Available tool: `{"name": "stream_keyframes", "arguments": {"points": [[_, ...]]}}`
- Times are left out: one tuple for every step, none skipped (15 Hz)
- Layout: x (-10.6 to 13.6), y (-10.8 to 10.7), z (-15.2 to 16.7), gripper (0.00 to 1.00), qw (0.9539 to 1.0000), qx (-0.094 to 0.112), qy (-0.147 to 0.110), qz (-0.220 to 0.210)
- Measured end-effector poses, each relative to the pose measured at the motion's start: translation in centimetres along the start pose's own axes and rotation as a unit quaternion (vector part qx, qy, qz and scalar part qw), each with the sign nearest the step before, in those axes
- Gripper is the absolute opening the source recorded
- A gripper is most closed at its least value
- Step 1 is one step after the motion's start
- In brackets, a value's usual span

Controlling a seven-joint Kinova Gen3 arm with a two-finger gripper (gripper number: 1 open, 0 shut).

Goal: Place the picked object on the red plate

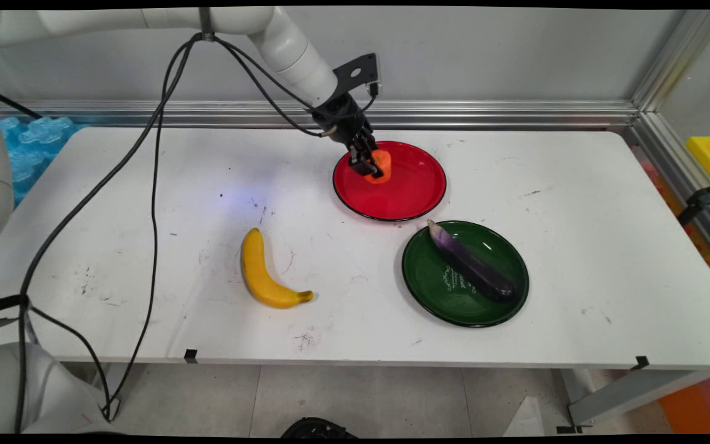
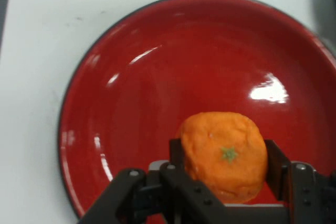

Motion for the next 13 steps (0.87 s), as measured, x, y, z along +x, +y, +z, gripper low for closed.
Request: {"name": "stream_keyframes", "arguments": {"points": [[-0.3,-0.8,0.3,0.0,1.0,0.0,0.003,0.001],[-0.5,-1.4,0.6,0.0,1.0,0.001,0.005,0.001],[-0.6,-1.8,0.7,0.0,1.0,0.001,0.007,0.002],[-0.8,-2.3,1.0,0.0,1.0,0.001,0.009,0.002],[-0.9,-2.7,1.2,0.0,0.9999,0.001,0.01,0.003],[-1.1,-3.2,1.5,0.0,0.9999,0.0,0.012,0.003],[-1.3,-3.7,1.8,0.0,0.9999,-0.001,0.014,0.002],[-1.5,-4.2,2.1,0.0,0.9999,-0.002,0.016,0.002],[-1.7,-4.5,2.3,0.0,0.9999,-0.004,0.016,0.001],[-1.9,-4.8,2.5,1.0,0.9998,-0.006,0.016,0.0],[-2.1,-5.0,2.8,1.0,0.9998,-0.009,0.017,-0.002],[-2.2,-5.2,2.9,1.0,0.9998,-0.011,0.017,-0.003],[-2.3,-5.3,3.1,1.0,0.9998,-0.012,0.018,-0.004]]}}
